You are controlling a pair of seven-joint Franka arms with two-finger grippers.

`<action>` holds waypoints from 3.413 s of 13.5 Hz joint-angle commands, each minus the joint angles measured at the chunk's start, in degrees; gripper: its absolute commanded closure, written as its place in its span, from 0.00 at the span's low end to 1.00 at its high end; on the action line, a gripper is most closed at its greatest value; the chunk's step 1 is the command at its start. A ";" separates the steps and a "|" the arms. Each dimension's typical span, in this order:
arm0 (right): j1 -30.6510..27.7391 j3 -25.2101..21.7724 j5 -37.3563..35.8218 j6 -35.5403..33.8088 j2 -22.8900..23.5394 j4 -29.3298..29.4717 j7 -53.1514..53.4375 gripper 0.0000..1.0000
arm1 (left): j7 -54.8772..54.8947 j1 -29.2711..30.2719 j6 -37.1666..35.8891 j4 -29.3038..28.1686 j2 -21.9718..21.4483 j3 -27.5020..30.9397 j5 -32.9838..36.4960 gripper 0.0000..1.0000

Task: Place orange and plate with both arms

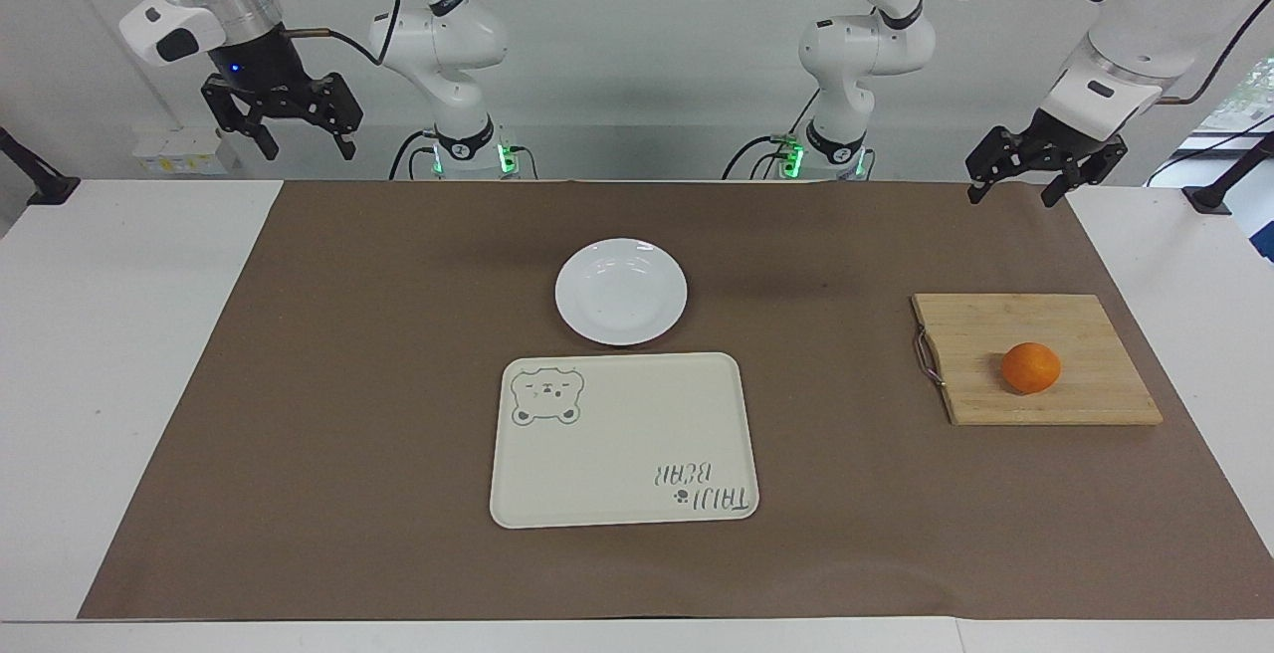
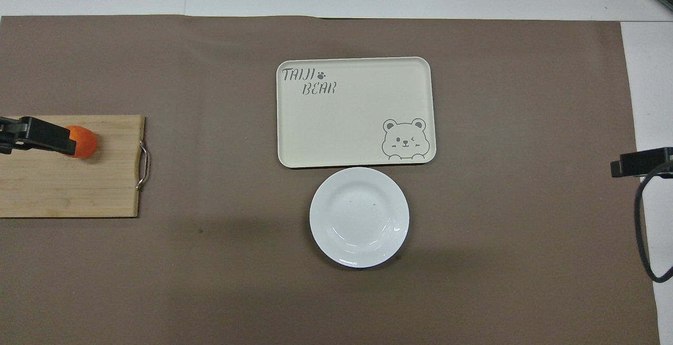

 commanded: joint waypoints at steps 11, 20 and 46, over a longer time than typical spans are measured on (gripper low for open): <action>-0.41 0.22 -0.48 -0.22 0.63 0.93 -1.44 0.00 | -0.66 0.59 -0.90 -2.10 -2.11 0.03 0.44 0.00; -0.41 0.22 -0.48 -0.22 0.63 0.93 -1.44 0.00 | -0.14 1.21 -0.63 -2.10 -2.11 0.03 0.18 0.00; -0.33 0.22 -0.48 -0.22 0.63 0.93 -1.44 0.00 | 19.89 11.75 23.78 -18.71 -0.11 0.21 0.18 0.00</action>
